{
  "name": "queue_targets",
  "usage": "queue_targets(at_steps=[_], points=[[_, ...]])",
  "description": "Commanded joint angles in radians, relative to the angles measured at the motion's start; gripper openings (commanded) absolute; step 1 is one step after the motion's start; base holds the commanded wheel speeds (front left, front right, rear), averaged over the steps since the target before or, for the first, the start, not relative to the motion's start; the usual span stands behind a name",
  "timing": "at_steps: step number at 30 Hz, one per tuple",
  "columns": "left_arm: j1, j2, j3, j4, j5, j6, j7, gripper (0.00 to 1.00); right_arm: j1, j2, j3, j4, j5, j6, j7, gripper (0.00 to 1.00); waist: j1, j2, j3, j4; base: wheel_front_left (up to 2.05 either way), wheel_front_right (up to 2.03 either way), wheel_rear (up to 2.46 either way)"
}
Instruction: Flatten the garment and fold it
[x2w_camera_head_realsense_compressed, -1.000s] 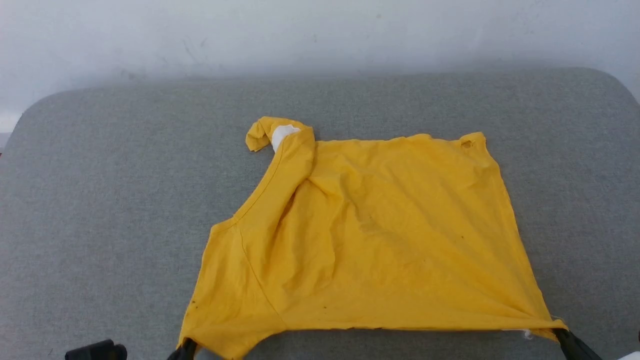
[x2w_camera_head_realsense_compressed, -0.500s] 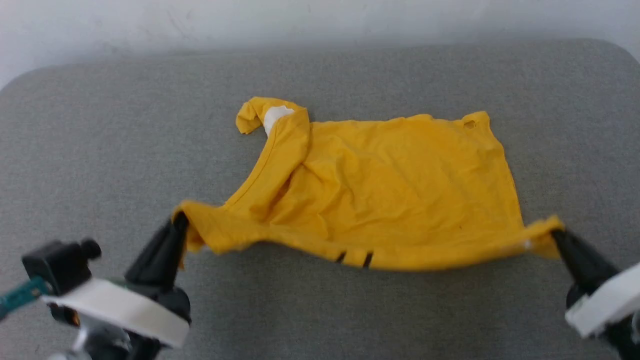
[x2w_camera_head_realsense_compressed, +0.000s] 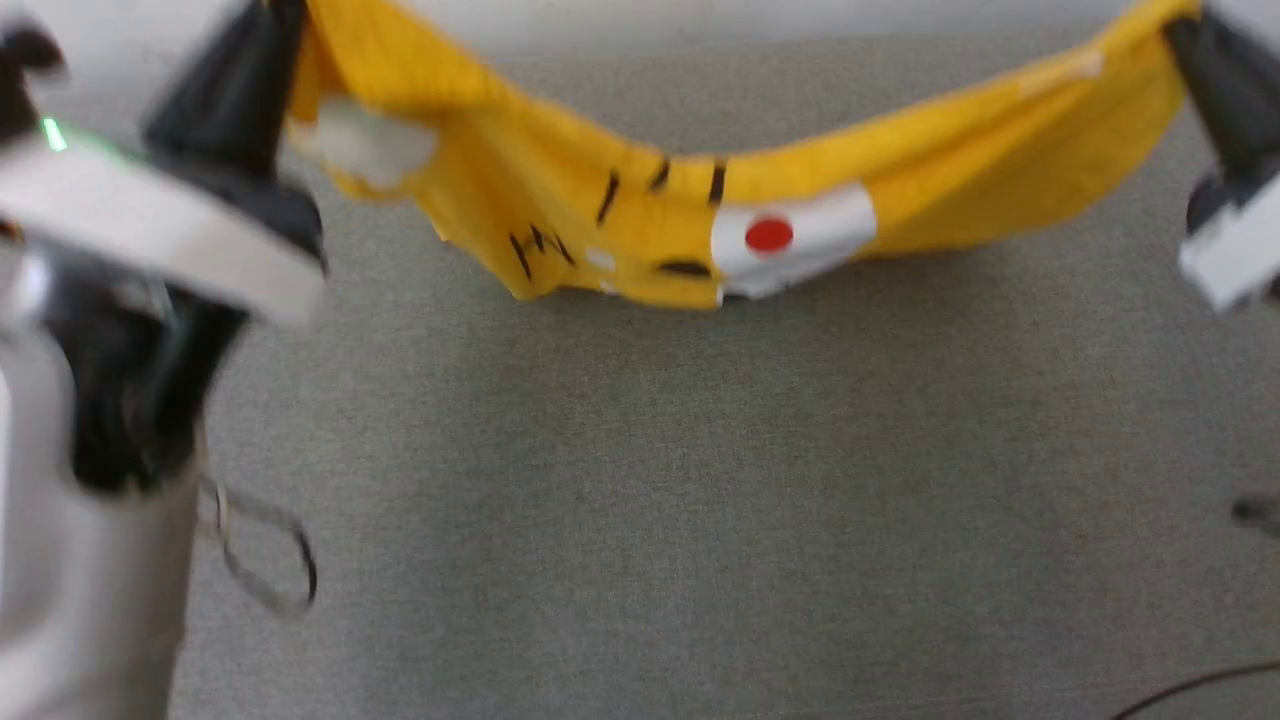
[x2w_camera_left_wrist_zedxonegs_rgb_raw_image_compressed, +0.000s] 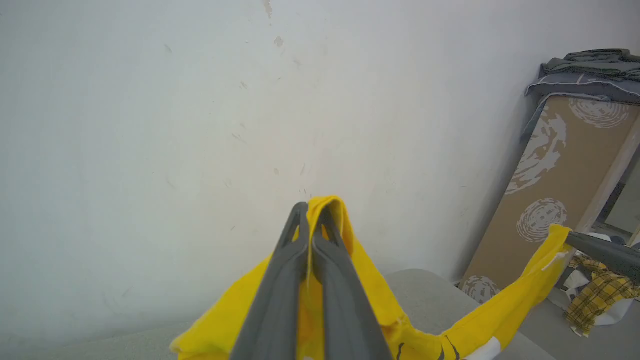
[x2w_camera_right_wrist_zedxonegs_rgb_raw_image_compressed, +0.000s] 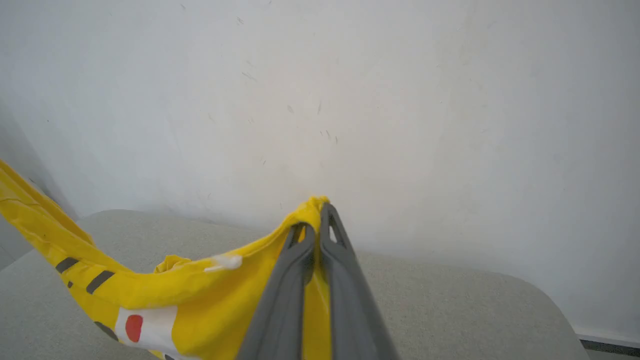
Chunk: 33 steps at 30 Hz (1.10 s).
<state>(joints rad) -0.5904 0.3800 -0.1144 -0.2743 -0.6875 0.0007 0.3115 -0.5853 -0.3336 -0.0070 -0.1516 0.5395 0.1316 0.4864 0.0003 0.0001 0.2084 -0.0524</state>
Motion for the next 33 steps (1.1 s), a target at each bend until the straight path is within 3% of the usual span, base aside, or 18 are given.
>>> queue_targets(at_steps=[1,7,16,23,33], points=[[-0.065,-0.001,-0.001,0.024,0.007,0.002,0.006,0.0,-0.055,-0.002,0.012,0.019,-0.002,-0.001,0.007,0.0,-0.0003,-0.0001,0.004,-0.004,0.0,0.0,0.0],[-0.39,-0.031,-0.005,0.24,0.058,0.047,0.008,0.0,-0.352,0.019,0.087,0.189,-0.02,-0.001,0.019,0.0,-0.0003,-0.0001,0.038,-0.021,0.0,0.0,0.0],[-0.717,-0.066,-0.078,0.513,0.14,0.05,0.003,0.0,-0.706,0.105,0.157,0.501,-0.107,-0.001,-0.043,0.0,-0.0003,-0.0001,0.104,-0.043,0.0,0.0,0.0],[-0.889,-0.106,-0.07,0.643,0.183,0.08,-0.124,0.0,-0.869,0.171,0.154,0.691,-0.184,-0.001,-0.148,0.0,-0.0003,-0.0001,0.141,-0.066,0.0,0.0,0.0],[-1.059,-0.125,-0.055,0.748,0.228,0.111,-0.294,0.0,-0.995,0.221,0.122,0.857,-0.264,-0.001,-0.301,0.0,-0.0003,-0.0001,0.205,-0.102,0.0,0.0,0.0]])
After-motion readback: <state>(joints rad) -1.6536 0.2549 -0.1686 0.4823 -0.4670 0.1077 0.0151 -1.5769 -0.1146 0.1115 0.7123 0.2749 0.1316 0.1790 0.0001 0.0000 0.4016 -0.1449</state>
